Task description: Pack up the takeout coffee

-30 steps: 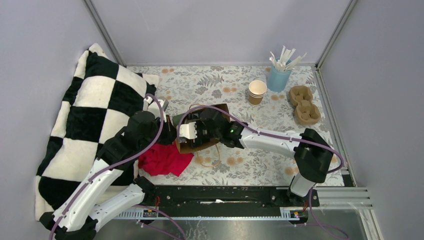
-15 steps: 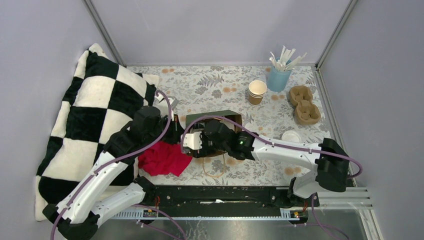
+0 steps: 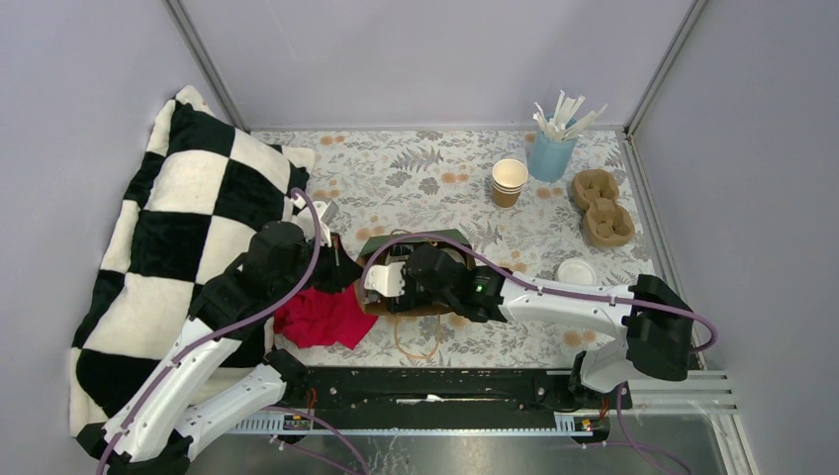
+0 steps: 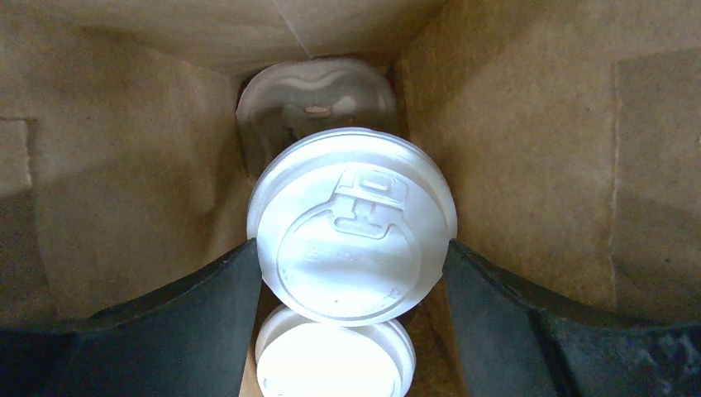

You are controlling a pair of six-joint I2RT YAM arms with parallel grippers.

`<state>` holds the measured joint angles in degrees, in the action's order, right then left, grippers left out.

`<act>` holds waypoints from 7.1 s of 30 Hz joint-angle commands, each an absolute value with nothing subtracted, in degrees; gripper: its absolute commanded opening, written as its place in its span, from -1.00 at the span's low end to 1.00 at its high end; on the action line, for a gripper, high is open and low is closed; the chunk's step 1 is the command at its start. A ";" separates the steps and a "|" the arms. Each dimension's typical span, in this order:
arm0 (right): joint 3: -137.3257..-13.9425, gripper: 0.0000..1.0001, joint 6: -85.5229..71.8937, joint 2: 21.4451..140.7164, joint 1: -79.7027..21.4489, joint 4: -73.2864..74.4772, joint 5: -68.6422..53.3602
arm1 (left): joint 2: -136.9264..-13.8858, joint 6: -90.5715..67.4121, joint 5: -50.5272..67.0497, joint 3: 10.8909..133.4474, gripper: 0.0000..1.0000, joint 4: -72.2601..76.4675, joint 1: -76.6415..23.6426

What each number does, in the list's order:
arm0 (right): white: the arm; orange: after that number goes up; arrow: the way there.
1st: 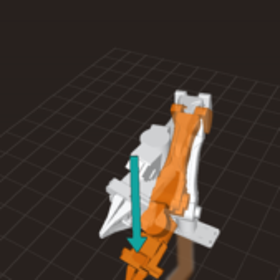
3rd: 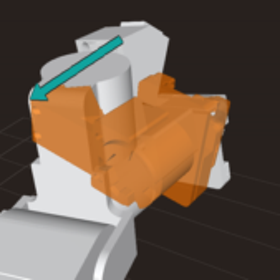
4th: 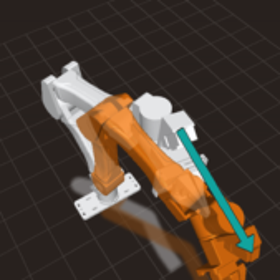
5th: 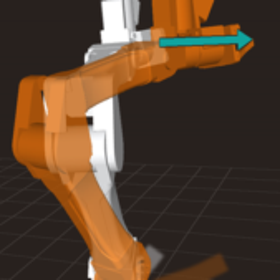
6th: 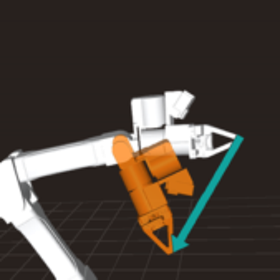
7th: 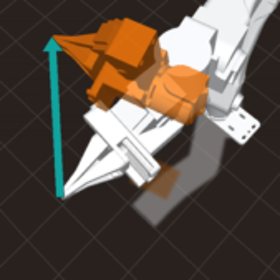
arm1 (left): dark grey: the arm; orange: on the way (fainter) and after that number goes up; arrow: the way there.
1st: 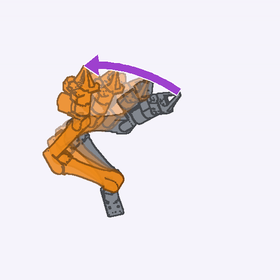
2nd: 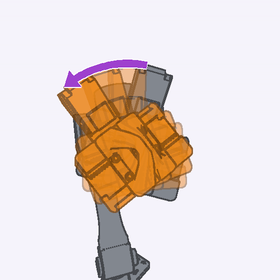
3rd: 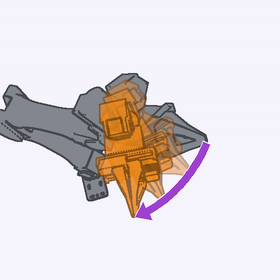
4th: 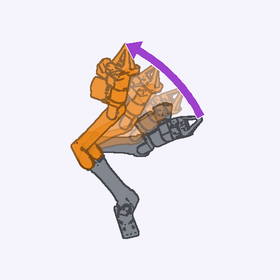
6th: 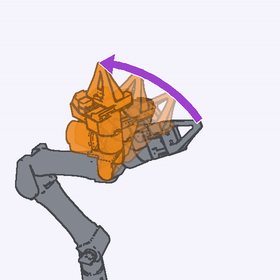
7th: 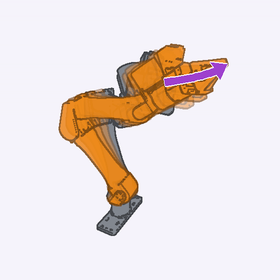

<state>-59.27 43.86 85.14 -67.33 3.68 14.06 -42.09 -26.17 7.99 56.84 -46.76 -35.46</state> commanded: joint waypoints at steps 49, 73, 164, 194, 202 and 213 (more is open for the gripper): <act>-63.50 0.09 42.18 96.62 -62.40 -3.65 13.65 | -45.01 -26.79 6.75 60.38 -1.00 -44.59 -35.60; -68.12 0.09 32.85 92.00 -62.84 19.42 0.90 | -54.81 -25.81 15.60 73.83 -1.00 -44.42 -35.59; -101.43 0.99 23.27 106.00 -56.92 46.65 -11.05 | -46.47 -30.53 -20.77 84.53 0.47 -61.66 -35.39; -106.74 0.99 11.03 90.95 -57.59 45.88 -4.63 | -53.41 -31.86 -10.04 82.32 0.41 -56.81 -35.32; -109.94 0.99 11.69 81.39 -57.57 35.02 6.62 | -53.32 -30.56 -12.16 83.71 0.41 -57.00 -35.33; -103.53 0.99 8.61 81.61 -36.33 18.03 32.28 | -50.69 -29.08 -13.80 82.97 0.41 -58.14 -35.33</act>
<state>-100.64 12.99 71.53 -47.46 18.63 22.33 -52.42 -30.46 -12.29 81.65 -59.48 -35.24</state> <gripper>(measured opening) 0.994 0.706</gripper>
